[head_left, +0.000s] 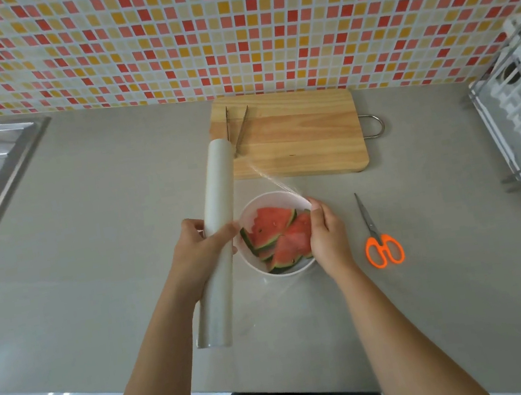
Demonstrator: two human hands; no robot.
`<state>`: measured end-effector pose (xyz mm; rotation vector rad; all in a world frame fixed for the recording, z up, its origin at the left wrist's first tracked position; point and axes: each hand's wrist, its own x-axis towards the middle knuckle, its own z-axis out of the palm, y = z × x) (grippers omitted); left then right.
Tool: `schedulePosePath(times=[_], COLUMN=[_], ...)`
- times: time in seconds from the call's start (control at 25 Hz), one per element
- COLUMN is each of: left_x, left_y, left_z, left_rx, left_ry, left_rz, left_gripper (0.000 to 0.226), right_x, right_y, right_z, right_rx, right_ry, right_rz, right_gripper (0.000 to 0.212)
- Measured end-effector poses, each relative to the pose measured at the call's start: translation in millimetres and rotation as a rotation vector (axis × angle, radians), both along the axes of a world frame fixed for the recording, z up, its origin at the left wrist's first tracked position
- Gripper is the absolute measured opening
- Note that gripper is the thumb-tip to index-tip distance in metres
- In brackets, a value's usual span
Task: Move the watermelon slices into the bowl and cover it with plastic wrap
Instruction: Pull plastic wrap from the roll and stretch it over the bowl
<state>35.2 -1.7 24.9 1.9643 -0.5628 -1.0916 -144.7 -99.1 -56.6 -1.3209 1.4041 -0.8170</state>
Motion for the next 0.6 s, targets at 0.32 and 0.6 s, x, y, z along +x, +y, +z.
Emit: schedulePosePath(times=[0.32,0.6], left_x=[-1.8,-17.0], left_y=[-2.1,-9.3], left_z=[-29.5,-38.5], left_rx=[-0.037,-0.021], left_ry=[0.003,-0.162], left_rz=[0.017,-0.095], left_gripper=[0.027,0.034], right_x=[0.5,-2.5], right_y=[1.7,-2.6], right_z=[3.1,9.3], right_rx=[0.001,-0.022], right_ry=[0.038,0.007], right_rz=[-0.032,-0.091], right_gripper=[0.037,0.035])
